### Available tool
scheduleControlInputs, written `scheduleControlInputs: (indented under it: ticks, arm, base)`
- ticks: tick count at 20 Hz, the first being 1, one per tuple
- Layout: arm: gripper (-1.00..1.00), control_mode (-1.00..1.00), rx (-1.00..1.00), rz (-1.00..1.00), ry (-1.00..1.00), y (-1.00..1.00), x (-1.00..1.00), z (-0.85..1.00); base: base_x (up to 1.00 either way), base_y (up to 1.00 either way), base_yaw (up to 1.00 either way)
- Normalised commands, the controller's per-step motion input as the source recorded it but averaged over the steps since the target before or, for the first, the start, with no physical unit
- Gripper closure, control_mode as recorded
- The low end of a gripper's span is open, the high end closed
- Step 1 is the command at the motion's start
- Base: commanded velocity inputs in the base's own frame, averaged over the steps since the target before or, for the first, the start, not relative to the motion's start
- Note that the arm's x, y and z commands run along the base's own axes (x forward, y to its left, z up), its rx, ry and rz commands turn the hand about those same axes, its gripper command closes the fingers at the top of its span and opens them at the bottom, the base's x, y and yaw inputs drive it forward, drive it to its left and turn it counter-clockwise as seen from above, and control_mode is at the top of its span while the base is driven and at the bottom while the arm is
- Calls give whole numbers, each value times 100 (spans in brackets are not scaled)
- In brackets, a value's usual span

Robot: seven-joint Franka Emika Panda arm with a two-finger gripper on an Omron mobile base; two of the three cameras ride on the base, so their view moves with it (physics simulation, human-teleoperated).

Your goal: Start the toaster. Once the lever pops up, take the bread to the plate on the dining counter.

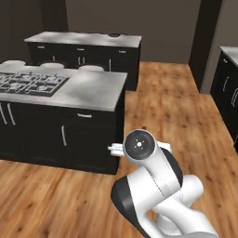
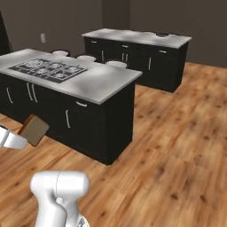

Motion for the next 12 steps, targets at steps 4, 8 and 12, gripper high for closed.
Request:
scheduleControlInputs:
  ticks: [4, 8, 12]
  arm:
    - [100, 100, 0, 0, 0, 0, 0, 0]
    - [100, 100, 0, 0, 0, 0, 0, 0]
    - [100, 100, 0, 0, 0, 0, 0, 0]
  base:
    - [100, -72, 9]
    - [100, -73, 5]
    - [100, -70, 0]
